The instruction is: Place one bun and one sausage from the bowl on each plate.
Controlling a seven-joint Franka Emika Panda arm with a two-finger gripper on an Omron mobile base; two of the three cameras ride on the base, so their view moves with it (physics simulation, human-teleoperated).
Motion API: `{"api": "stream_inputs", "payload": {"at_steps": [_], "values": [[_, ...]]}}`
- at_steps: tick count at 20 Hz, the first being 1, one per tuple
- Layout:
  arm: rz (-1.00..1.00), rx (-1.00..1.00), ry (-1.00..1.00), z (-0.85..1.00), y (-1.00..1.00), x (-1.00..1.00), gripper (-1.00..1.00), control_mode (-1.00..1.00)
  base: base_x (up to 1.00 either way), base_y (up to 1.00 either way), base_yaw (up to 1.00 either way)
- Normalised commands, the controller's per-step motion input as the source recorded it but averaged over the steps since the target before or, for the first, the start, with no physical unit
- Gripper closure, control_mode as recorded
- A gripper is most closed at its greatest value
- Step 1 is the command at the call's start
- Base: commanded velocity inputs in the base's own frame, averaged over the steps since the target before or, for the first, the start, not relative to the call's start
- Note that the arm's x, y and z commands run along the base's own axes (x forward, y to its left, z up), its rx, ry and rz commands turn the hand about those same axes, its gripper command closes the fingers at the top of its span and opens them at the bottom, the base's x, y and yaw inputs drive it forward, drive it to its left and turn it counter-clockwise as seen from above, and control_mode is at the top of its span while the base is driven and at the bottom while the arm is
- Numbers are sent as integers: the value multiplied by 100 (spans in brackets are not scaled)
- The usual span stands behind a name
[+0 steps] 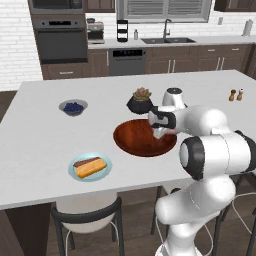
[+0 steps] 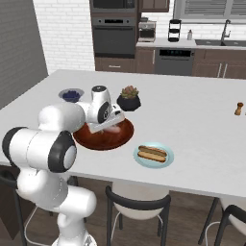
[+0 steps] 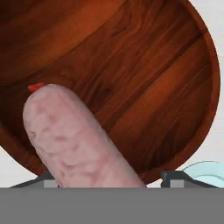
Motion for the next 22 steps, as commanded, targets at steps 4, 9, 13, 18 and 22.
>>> {"api": "stream_inputs", "payload": {"at_steps": [4, 9, 13, 18, 22], "values": [[0, 1, -6, 61, -49, -48, 100, -100, 0, 0, 0], [0, 2, 0, 29, -72, -51, 100, -100, 0, 0, 0], [0, 9, 0, 12, -73, -57, 100, -100, 0, 0, 0], [0, 6, 2, 15, -71, -17, 100, -100, 0, 0, 0], [3, 1, 6, 2, -59, 0, 100, -100, 0, 0, 0]]}}
